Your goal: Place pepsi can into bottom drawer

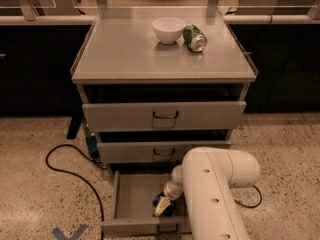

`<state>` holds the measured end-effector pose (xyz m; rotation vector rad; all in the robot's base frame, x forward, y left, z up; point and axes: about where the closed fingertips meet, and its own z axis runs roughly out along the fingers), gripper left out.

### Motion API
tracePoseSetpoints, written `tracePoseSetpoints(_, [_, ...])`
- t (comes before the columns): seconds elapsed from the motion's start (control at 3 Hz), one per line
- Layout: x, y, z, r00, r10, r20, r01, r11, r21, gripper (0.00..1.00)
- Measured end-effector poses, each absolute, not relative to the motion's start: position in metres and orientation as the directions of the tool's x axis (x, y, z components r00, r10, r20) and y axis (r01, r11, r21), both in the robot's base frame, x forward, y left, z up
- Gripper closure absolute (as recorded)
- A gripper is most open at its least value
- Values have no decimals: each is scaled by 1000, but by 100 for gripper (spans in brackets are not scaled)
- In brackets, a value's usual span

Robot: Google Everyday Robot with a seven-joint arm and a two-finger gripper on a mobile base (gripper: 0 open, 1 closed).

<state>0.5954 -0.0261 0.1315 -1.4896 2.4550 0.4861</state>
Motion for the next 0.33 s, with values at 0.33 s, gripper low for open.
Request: tracePoseSetpoints(0.33, [595,-26,132,-458,-813,-360,-889,429,162,0])
